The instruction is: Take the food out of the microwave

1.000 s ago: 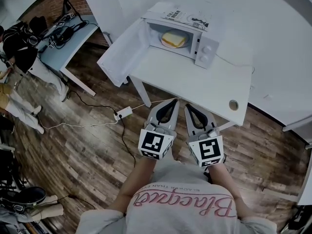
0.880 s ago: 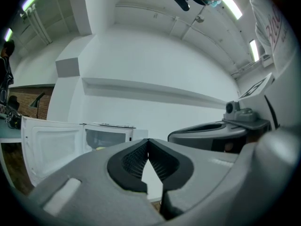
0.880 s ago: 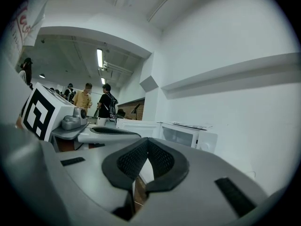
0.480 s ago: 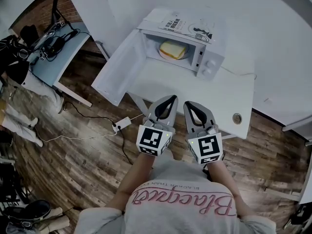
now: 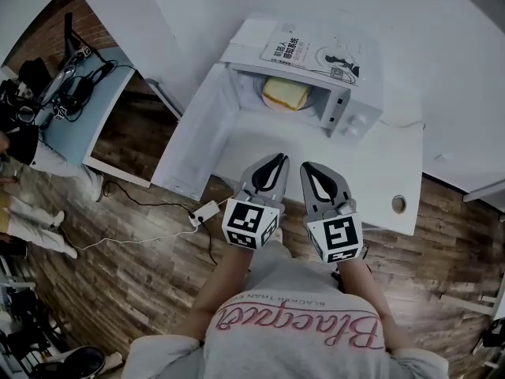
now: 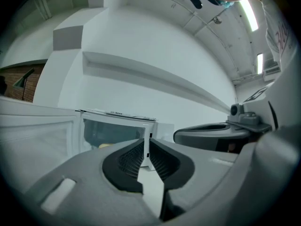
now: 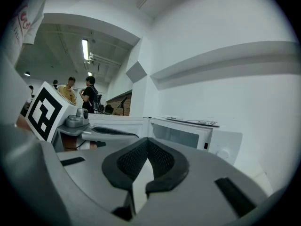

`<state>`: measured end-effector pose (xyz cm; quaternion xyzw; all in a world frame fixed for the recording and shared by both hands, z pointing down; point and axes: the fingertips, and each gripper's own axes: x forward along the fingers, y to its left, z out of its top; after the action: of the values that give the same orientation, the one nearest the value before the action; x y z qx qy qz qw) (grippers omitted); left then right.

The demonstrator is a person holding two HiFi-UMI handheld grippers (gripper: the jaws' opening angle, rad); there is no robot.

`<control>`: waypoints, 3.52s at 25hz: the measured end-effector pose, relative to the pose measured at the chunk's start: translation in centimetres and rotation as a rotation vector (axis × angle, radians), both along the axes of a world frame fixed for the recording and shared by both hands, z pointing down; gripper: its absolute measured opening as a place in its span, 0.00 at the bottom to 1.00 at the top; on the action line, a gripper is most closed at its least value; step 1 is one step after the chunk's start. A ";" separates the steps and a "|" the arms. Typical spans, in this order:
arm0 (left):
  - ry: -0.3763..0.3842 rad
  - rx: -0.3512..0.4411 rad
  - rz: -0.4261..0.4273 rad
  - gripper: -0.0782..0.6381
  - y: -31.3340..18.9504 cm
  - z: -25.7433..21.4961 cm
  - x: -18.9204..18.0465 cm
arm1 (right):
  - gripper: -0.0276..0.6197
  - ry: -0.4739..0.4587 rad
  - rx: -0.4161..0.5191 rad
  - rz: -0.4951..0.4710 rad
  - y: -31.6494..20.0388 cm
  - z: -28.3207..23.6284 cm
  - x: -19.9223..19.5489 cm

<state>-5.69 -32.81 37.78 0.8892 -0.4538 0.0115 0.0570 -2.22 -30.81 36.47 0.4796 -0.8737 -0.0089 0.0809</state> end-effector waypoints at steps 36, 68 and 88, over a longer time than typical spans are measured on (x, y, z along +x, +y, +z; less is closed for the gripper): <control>0.462 -0.520 -0.171 0.39 -19.8 13.9 -4.1 | 0.06 0.099 -0.150 -0.030 -15.1 6.8 -0.9; 0.888 -0.844 -0.360 0.25 -24.4 18.4 -4.6 | 0.06 0.094 -0.173 -0.051 -16.9 9.0 -0.6; 0.960 -0.842 -0.297 0.13 -23.6 15.9 -4.0 | 0.06 0.096 -0.157 -0.027 -15.6 8.6 -0.2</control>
<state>-9.70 -56.37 53.68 0.6250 -0.4525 -0.2180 0.5976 -2.45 -46.44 45.03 0.4589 -0.8732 0.0355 0.1601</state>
